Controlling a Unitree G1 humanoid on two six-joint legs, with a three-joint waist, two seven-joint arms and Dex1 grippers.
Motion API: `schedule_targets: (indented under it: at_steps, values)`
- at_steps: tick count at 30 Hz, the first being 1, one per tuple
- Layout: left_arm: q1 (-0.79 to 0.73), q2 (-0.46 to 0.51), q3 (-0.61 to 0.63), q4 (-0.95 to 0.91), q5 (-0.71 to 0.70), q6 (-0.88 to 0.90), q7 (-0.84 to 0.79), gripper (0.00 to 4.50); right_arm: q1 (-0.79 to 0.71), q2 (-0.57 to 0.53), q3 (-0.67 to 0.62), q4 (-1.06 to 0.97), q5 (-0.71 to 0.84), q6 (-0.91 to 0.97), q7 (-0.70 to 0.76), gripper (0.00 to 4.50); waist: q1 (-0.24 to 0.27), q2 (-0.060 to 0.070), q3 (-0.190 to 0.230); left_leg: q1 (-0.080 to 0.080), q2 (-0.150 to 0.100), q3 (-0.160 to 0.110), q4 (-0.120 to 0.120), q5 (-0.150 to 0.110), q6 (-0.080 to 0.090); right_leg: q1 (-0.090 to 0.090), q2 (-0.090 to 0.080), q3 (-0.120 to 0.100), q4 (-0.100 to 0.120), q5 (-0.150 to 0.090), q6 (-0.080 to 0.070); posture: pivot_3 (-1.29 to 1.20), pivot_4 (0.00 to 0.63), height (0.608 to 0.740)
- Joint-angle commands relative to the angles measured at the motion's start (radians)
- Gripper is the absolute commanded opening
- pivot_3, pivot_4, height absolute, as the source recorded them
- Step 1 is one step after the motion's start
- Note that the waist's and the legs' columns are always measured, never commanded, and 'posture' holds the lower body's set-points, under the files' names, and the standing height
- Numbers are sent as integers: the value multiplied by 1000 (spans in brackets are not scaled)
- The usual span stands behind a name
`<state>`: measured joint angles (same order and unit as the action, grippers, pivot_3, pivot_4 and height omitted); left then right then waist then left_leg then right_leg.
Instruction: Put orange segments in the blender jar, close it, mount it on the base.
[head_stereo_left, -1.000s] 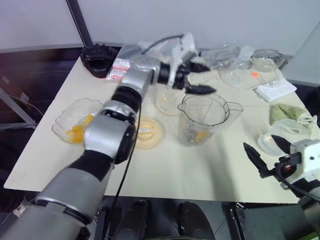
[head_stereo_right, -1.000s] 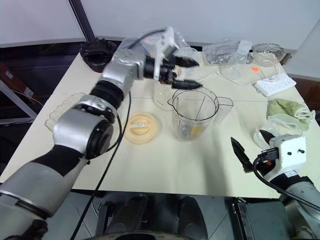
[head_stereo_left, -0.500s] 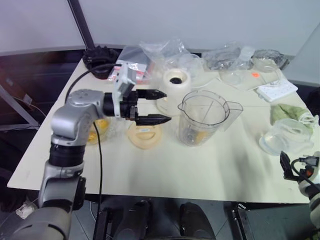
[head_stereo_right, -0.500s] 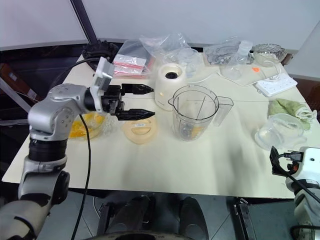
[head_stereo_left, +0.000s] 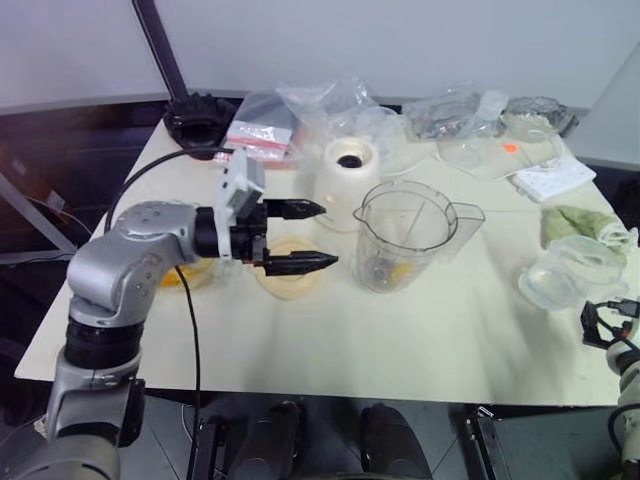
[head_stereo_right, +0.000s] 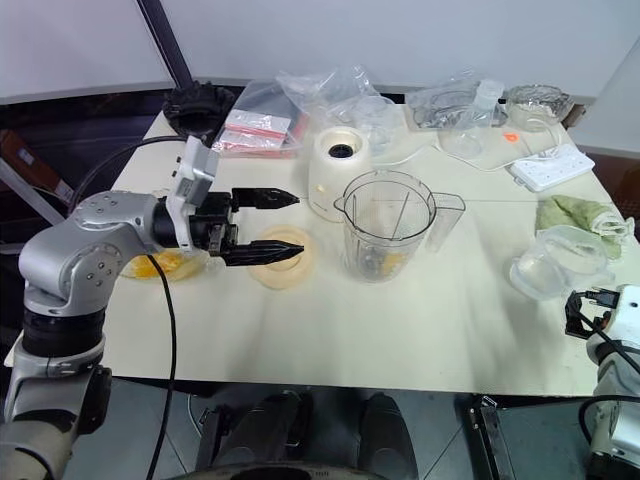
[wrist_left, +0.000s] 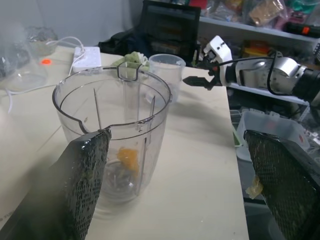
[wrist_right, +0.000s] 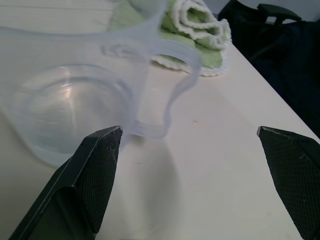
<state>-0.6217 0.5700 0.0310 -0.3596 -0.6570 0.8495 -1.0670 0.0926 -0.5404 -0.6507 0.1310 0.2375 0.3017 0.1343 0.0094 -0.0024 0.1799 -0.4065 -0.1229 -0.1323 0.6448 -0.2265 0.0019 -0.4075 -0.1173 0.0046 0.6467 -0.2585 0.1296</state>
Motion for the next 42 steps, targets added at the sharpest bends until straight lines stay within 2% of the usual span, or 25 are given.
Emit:
schedule_targets:
  at_steps: [1,18,21,26,28,33,37,42]
  values:
    - [0,17,25,-39,-46,6,24,4430,-34,-30,-30,59,-4,-66,-5,4500,0,0,0,0,0,0,0,0,0,0,0,0,0,0,0,0,150,740]
    - [15,68,15,-46,-100,3,67,4430,-356,-144,62,655,-39,-368,33,4500,-27,1,0,0,0,2,0,0,0,0,0,2,-1,0,0,0,150,740]
    - [17,80,17,-47,-107,3,74,4500,-402,-157,78,732,-39,-410,39,3634,-27,1,0,1,0,2,-1,0,0,0,1,3,-1,0,0,0,150,740]
    - [28,105,26,-55,-121,7,84,4500,-445,-167,104,807,-39,-465,46,994,-25,1,1,1,0,3,-1,0,0,0,1,4,-1,0,0,0,150,740]
    - [36,117,29,-57,-126,5,86,4500,-455,-164,113,819,-36,-477,47,66,-23,1,1,0,0,3,-1,0,0,0,1,4,-1,0,0,0,150,740]
    - [45,131,39,-81,-155,21,110,4500,-465,-164,133,833,-38,-492,47,66,-25,1,1,0,0,3,-1,0,0,0,1,5,-2,0,0,0,150,740]
    - [48,150,51,-84,-179,31,118,4500,-466,-159,134,761,-24,-487,50,66,-27,1,1,0,0,3,-1,0,0,0,1,5,-2,0,0,0,150,740]
    - [-10,145,95,-28,-230,76,172,4500,-483,-181,190,459,-44,-392,66,66,-29,5,3,0,0,5,-2,0,0,-2,1,8,-1,1,1,0,150,740]
